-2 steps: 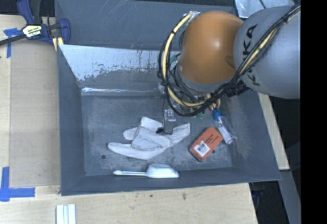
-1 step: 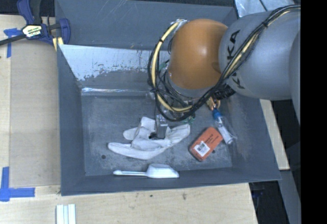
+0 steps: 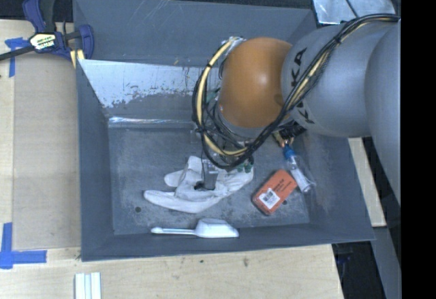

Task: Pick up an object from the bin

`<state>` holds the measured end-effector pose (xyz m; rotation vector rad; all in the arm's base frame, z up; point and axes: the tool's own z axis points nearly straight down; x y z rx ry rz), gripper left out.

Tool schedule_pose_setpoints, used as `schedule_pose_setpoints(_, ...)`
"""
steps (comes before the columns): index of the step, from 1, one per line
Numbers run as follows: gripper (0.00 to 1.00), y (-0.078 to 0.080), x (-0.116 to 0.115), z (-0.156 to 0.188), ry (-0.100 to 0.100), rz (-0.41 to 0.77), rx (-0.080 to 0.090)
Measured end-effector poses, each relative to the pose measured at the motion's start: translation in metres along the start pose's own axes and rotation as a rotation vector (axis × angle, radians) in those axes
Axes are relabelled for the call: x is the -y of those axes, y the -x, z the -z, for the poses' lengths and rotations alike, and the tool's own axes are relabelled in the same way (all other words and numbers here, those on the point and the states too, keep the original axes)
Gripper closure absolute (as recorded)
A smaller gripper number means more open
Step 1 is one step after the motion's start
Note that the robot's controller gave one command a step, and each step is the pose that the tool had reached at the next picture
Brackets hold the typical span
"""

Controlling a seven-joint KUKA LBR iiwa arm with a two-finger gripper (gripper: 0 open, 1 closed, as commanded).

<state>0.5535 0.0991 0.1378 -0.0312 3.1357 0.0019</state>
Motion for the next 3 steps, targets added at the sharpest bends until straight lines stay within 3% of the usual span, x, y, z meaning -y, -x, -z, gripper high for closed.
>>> schedule_pose_setpoints(1, 1.0, 0.016, 0.009, -0.042, 0.0, 0.177, -0.004)
schedule_pose_setpoints(2, 1.0, 0.016, 0.009, -0.042, 0.0, 0.177, -0.004)
schedule_pose_setpoints(3, 1.0, 0.024, 0.021, 0.087, -0.001, 0.154, -0.003)
